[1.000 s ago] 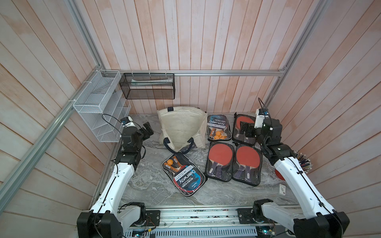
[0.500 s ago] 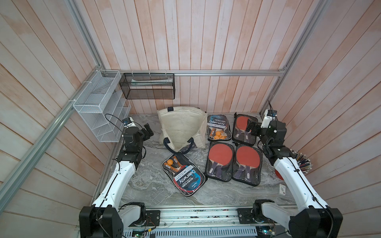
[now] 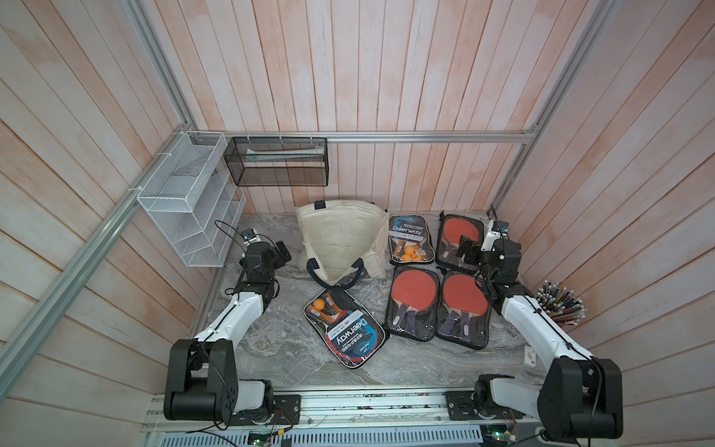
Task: Remove the ping pong set from the canvas bag
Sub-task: Reset both arms
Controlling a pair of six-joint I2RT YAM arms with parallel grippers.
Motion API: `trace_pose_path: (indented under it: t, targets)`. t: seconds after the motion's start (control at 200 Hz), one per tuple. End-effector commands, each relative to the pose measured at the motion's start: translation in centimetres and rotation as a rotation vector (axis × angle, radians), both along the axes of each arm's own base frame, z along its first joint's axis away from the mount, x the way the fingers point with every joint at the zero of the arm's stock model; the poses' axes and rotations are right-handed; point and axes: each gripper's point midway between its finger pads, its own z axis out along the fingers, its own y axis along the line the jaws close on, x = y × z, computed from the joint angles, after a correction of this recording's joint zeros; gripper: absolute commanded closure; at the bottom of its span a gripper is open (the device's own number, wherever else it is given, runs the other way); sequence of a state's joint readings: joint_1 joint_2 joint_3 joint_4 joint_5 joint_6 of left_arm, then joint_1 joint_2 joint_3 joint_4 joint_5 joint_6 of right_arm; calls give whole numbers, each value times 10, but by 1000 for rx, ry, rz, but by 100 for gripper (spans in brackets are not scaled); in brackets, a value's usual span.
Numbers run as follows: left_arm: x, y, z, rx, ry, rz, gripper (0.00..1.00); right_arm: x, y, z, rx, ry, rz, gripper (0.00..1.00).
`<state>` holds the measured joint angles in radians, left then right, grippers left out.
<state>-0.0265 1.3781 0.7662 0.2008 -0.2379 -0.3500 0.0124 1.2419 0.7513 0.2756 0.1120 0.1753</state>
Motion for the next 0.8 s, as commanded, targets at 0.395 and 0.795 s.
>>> trace_pose_path:
  t: [0.395, 0.795]
  targets:
    - [-34, 55, -49, 143, 0, 194, 0, -15, -51, -78, -61, 66, -209, 2]
    - [-37, 52, -57, 168, -85, 174, 0, -30, -51, -98, -105, -23, -200, 2]
